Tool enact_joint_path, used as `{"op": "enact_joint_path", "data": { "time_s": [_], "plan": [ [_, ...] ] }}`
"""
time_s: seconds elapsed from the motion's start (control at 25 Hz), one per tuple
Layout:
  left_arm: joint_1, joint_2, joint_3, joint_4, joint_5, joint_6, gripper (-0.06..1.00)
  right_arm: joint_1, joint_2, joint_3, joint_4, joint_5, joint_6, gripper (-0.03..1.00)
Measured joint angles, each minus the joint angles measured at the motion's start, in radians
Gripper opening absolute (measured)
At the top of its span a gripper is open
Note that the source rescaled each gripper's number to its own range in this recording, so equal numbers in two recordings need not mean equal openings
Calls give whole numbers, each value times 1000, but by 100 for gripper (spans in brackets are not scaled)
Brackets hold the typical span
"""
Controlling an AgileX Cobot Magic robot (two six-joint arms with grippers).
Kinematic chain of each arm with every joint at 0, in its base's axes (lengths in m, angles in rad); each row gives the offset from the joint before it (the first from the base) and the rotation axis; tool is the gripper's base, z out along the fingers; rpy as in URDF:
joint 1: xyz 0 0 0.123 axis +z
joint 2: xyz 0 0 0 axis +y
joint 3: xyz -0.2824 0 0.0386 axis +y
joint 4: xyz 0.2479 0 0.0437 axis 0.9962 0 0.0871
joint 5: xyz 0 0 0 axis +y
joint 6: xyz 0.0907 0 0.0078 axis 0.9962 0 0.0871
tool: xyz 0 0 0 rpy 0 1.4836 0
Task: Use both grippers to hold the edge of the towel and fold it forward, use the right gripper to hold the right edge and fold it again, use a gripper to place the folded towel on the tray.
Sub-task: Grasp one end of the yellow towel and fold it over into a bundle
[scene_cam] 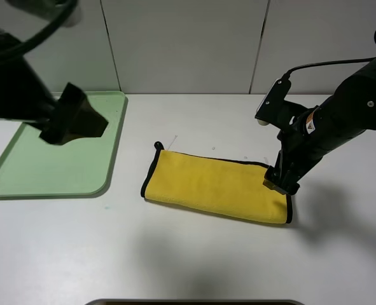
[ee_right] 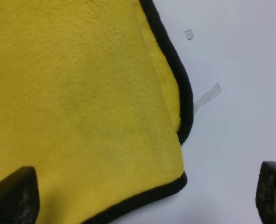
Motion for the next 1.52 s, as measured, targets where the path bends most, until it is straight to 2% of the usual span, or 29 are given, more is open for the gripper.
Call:
{"op": "enact_joint_path", "data": {
  "time_s": [0.32,0.68,0.92,1.08,1.2,1.52],
  "plan": [
    [0,-398,174,-47,37,-3,99,0,0,0,4,-2,0,100],
    [0,-745,219,-72,298,14,99,0,0,0,42,-2,0,100],
    [0,-838,234,-97,423,35,99,0,0,0,61,-4,57,100],
    [0,-856,294,-109,435,37,99,0,0,0,64,-4,75,100],
    [0,-857,346,-153,430,50,98,0,0,0,64,-4,77,100],
    [0,-857,363,-182,399,95,98,0,0,0,67,-4,78,100]
  ]
}}
